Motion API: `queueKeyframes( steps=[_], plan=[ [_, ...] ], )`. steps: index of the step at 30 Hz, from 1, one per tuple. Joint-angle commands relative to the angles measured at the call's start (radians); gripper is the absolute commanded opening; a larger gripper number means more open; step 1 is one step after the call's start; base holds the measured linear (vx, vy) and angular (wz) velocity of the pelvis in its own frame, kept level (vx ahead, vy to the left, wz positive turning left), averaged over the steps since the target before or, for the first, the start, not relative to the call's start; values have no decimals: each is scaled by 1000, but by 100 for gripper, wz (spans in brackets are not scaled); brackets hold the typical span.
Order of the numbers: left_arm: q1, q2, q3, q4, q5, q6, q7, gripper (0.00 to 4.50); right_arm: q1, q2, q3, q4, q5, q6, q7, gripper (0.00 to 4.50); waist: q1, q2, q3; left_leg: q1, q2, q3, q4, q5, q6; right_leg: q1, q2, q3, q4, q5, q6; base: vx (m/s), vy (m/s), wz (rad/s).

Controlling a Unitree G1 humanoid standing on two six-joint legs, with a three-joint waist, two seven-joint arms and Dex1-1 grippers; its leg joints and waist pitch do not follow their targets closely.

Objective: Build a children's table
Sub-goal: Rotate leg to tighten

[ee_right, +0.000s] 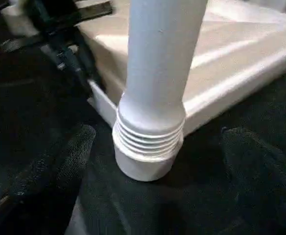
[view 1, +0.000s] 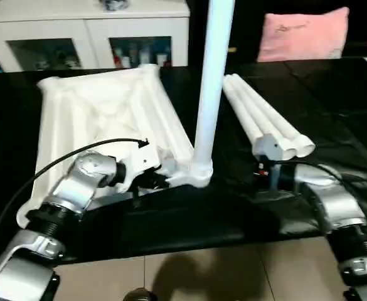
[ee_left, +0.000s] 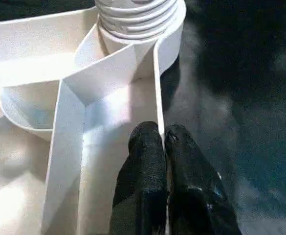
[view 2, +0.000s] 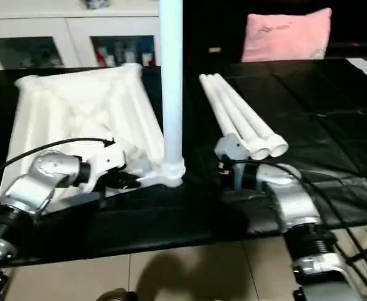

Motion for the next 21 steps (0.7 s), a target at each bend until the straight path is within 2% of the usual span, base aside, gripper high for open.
queueKeyframes(
  steps=[1, 5, 8, 9, 10, 12, 13, 17, 19, 21],
  plan=[
    [-42, 2, -32, -20, -9, -48, -69, 0, 3, -14, 18, -23, -4, 4, 45, 446, -3, 0, -69, 31, 33, -3, -65, -224, 48, 45, -43, 28, -66, -48, -252, 0, 0, 0],
    [-40, 30, -61, -44, -20, -85, -182, 0, -13, -15, 56, -18, -5, 0, 114, 446, 1, -1, -69, 32, 35, -4, -67, -229, 39, 43, -44, 29, -65, -60, -254, 0, 0, 0],
    [-38, 35, -71, -53, -20, -93, -202, 0, -19, -8, 68, -9, 2, 8, 139, 446, 2, -3, -69, 31, 35, -3, -67, -223, 43, 44, -45, 29, -63, -48, -258, 0, 0, 0],
    [-38, 35, -71, -53, -20, -93, -202, 0, -19, -8, 68, -9, 2, 8, 139, 430, 2, -3, -70, 30, 34, -3, -66, -219, 44, 45, -45, 29, -63, -47, -258, 0, 0, 0],
    [-36, 37, -78, -60, -20, -103, -219, 0, -24, -2, 92, 5, -8, 4, 165, 430, 2, -3, -70, 29, 35, -4, -66, -217, 45, 45, -46, 28, -62, -49, -260, 0, 0, 0],
    [-35, 38, -80, -63, -19, -109, -224, 0, -26, 2, 104, 11, -13, 3, 176, 430, 1, -3, -69, 29, 35, -4, -67, -216, 45, 44, -46, 28, -62, -51, -260, 0, 0, 0],
    [-32, 38, -83, -71, -20, -111, -233, 0, -32, 13, 120, 21, -16, 3, 196, 402, 1, -4, -70, 30, 35, -3, -66, -218, 45, 44, -45, 28, -62, -52, -262, 0, 0, 0],
    [-29, 36, -85, -80, -15, -113, -241, 0, -42, 29, 135, 38, -15, 9, 220, 387, 0, -3, -70, 30, 35, -3, -66, -218, 44, 44, -45, 28, -62, -57, -264, 0, 0, 0],
    [-28, 37, -85, -81, -13, -115, -241, 0, -43, 31, 143, 44, -20, 5, 229, 360, 0, -2, -70, 31, 35, -4, -67, -220, 43, 44, -44, 28, -61, -55, -266, 0, 0, 0],
    [-28, 38, -86, -81, -12, -115, -241, 0, -43, 31, 148, 48, -24, 1, 233, 353, 1, -3, -71, 31, 35, -3, -66, -214, 44, 44, -45, 28, -60, -47, -265, 0, 0, 0]
  ],
)
